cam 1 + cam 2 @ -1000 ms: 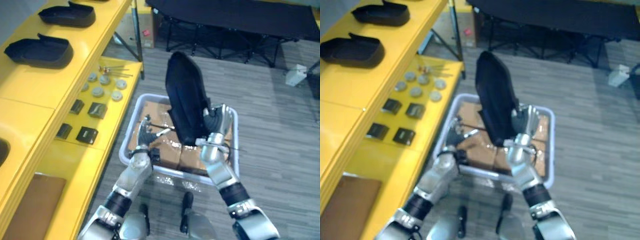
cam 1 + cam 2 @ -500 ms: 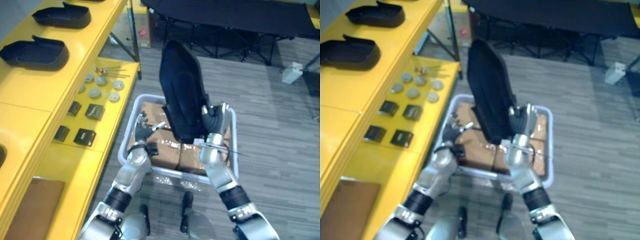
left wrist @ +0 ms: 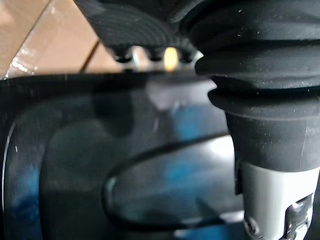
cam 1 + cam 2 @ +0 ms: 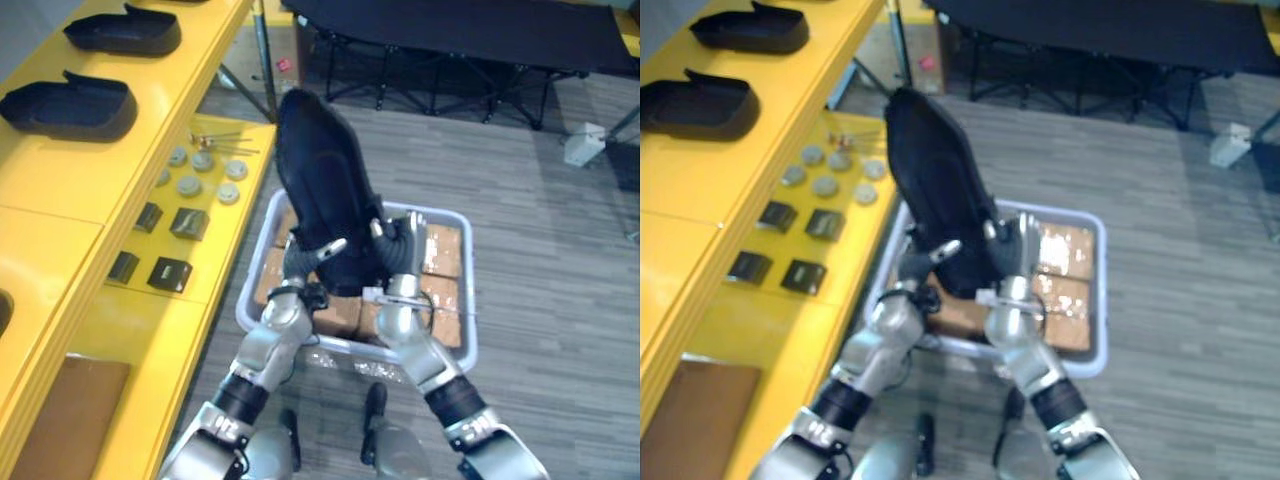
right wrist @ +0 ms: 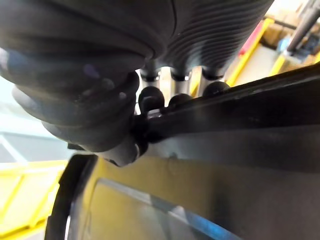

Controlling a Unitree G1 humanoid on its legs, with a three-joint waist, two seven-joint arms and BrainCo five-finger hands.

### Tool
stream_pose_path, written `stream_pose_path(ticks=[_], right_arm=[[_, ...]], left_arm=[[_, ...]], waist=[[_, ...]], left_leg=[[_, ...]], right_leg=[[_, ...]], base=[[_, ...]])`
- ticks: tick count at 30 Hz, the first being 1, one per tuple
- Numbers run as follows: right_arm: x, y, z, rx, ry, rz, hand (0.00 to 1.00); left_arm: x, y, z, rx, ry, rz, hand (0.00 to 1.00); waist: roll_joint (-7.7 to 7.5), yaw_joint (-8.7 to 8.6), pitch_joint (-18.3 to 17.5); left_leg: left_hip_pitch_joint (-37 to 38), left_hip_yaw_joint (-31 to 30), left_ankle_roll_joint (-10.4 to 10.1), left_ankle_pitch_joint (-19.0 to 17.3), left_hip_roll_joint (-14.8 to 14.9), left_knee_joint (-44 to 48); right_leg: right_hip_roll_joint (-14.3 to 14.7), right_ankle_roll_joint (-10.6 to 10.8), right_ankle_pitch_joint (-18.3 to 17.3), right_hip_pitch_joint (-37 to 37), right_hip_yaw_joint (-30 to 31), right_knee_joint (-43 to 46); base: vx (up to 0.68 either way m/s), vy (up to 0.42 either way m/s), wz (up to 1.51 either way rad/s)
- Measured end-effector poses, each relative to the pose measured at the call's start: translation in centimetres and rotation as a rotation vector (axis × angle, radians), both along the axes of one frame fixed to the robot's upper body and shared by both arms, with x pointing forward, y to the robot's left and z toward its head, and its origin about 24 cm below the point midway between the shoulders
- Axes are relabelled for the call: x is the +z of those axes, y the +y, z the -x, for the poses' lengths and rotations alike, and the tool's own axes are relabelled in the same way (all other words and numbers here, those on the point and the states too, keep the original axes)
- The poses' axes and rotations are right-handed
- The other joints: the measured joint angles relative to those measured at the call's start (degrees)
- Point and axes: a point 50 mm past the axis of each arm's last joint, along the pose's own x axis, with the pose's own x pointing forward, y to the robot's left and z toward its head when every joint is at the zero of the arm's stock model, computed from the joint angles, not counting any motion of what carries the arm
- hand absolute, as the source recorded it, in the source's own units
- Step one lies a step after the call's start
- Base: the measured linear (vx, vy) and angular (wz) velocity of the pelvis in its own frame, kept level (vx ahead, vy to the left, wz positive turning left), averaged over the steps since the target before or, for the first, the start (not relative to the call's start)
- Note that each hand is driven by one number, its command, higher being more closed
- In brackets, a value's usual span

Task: Walk over and take plastic housings, then place them on the shelf

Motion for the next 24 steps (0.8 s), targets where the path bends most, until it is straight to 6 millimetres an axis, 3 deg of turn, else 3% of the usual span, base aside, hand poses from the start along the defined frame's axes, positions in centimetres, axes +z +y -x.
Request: stream_pose_path(ticks=[5,12,20,21,24], right_arm=[[-0.3,0.5,0.5,0.022,0.014,-0.015,1.0],[0.1,1.2,1.7,0.079,0.002,-0.087,1.0],[0.0,1.5,2.2,0.103,-0.002,-0.093,1.0],[0.0,1.5,2.2,0.101,0.001,-0.093,0.0],[-0.3,1.4,2.5,0.108,0.003,-0.108,0.0]], left_arm=[[0.6,0.5,-0.1,0.052,-0.024,0.027,1.0],[1.4,1.0,-0.1,0.083,-0.069,0.149,1.0],[0.9,1.4,0.2,0.094,-0.075,0.195,1.0],[0.8,1.4,0.3,0.088,-0.077,0.192,1.0],[0.5,1.4,0.5,0.073,-0.075,0.19,1.0]], waist=[[-0.35,0.01,-0.09],[-2.46,-0.3,-0.74],[-2.58,-0.42,-0.8],[-2.66,-0.48,-0.84],[-2.74,-0.64,-0.9]], left_leg=[[0.04,-0.09,0.02,0.05,-0.03,-0.15],[0.24,0.01,0.03,0.29,-0.13,-0.19],[0.92,0.17,-0.07,0.76,-0.07,-1.15],[0.9,0.2,-0.15,0.81,-0.02,-1.22],[0.96,0.22,-0.25,0.87,0.07,-1.34]], right_leg=[[0.0,0.07,0.05,0.0,-0.07,-0.15],[-0.09,0.21,0.15,0.0,-0.05,-0.44],[-0.1,0.18,0.29,0.29,0.07,-0.75],[-0.1,0.14,0.43,0.3,0.1,-0.97],[-0.08,0.15,0.47,0.32,0.12,-1.08]], base=[[0.0,0.0,0.0],[0.0,0.0,0.0],[0.0,0.0,0.0],[-0.04,0.001,-0.03],[-0.02,0.001,-0.01]])
